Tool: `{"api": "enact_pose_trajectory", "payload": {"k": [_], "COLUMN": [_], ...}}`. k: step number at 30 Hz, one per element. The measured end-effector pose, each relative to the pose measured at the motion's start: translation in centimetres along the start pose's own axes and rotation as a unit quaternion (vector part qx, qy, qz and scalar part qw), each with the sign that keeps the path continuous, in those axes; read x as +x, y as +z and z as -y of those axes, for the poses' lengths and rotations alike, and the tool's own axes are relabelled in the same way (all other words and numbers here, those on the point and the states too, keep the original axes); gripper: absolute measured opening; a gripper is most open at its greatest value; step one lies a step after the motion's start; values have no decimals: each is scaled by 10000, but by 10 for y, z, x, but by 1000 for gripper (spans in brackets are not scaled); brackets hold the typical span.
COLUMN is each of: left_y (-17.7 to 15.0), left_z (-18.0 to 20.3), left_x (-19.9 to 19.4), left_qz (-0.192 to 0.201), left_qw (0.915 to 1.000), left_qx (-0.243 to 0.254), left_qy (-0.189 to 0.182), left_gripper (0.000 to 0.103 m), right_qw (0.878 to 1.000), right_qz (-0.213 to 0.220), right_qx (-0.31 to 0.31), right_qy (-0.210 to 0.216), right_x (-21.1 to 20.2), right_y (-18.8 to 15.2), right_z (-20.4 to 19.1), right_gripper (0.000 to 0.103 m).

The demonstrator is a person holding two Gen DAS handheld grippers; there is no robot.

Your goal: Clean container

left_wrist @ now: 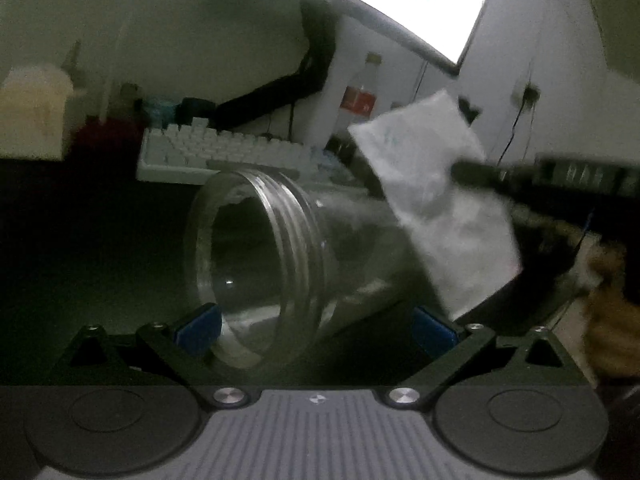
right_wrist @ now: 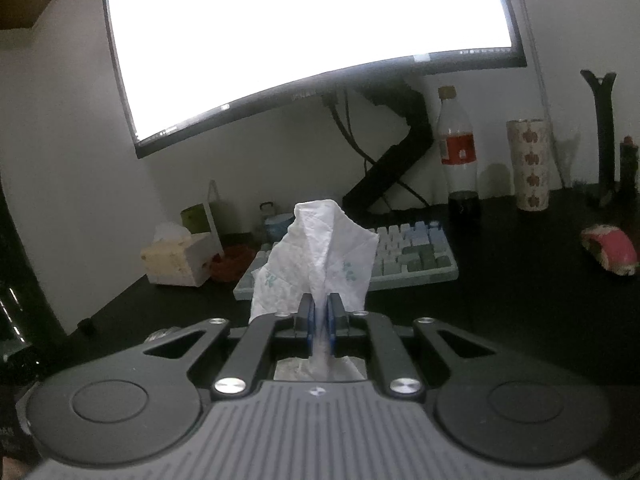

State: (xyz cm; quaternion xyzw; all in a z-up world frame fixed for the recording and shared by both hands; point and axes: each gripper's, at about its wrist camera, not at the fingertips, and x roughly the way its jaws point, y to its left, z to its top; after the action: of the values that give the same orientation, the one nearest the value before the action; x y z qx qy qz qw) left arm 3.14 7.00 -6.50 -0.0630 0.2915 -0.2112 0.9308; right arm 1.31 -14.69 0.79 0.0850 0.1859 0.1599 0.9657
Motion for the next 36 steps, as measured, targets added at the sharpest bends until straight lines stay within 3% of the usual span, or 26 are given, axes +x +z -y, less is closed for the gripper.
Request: {"api": "enact_pose_trajectory", "payload": {"k": [5,10,14,18,21,26,33,36], "left_y": [-5,-4,0,-1,-5,-3,-10,-8], "left_z": [14,15,6,12,18,21,31,21], "left_x": [6,10,-1,-7,-7,-17,-10,5], "left_qz": [-156,-106,-83,183,212,214,108,-131], "left_qw": [9971,9968,9991,9975,9962,9905,9867,9950], "left_qx": [649,722,411,624,766,723,1100,781], "left_qy": [361,329,-16,-280,-363,-1154,-1188,-610], "left_gripper": [103,103,103,103,103,103,103,103], "right_qw": [9987,9925,9930,9963,9977,9983,9983,9981], "right_qz": [-209,-515,-540,-489,-520,-477,-433,-505], "right_qx": [-29,-500,-810,-694,-425,-342,-378,-304], "right_qy": [462,984,664,151,12,-21,28,152], "right_x": [3,19,33,42,45,44,43,42], "right_y": [-3,-15,-24,-22,-18,-17,-18,-17], "right_z": [-19,-64,-72,-53,-34,-25,-23,-20], "right_gripper": [11,11,9,10,10,10,10,10]}}
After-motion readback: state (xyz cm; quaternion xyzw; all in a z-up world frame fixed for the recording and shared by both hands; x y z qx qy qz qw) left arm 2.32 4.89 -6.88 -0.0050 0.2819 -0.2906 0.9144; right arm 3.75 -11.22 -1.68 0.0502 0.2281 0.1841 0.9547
